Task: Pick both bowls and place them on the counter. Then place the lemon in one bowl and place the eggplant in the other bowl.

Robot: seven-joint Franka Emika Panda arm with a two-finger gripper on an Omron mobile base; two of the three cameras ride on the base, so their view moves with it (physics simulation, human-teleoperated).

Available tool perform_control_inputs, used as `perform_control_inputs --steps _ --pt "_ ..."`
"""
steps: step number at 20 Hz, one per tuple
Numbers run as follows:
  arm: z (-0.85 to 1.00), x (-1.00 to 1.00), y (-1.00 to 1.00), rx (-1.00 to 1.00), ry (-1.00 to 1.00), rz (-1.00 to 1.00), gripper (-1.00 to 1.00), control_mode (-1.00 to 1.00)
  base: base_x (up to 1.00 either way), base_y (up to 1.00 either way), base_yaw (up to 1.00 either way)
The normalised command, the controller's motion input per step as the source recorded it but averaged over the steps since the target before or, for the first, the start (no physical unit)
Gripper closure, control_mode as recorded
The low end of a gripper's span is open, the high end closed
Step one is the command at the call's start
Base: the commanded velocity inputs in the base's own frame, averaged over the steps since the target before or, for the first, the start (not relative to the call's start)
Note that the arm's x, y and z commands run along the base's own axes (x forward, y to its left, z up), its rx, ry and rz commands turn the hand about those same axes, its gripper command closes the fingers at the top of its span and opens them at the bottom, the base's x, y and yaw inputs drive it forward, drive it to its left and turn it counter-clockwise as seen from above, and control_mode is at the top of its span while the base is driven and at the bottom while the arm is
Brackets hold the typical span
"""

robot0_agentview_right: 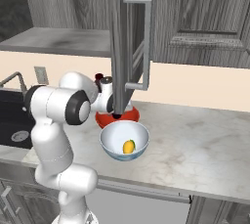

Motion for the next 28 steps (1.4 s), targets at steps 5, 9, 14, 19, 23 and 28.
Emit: perform_control_inputs --steps 5,9,14,19,23,28 --pt "0.13 -0.19 0.0 0.0 0.0 0.0 -1.0 -1.0 0.0 0.0 0.0" --pt "0.35 -0.16 0.02 0.0 -0.06 0.0 -1.0 -1.0 0.0 0.0 0.0" --pt "0.41 -0.22 0.1 0.0 -0.03 0.0 -1.0 -1.0 0.0 0.0 0.0" --pt "0.1 -0.5 0.3 0.02 -0.03 0.0 -1.0 -1.0 0.0 0.0 0.0" --pt "0.21 -0.44 0.41 0.05 -0.01 0.0 -1.0 -1.0 0.0 0.0 0.0" --pt "0.33 -0.5 0.33 0.03 0.0 0.0 -1.0 -1.0 0.0 0.0 0.0"
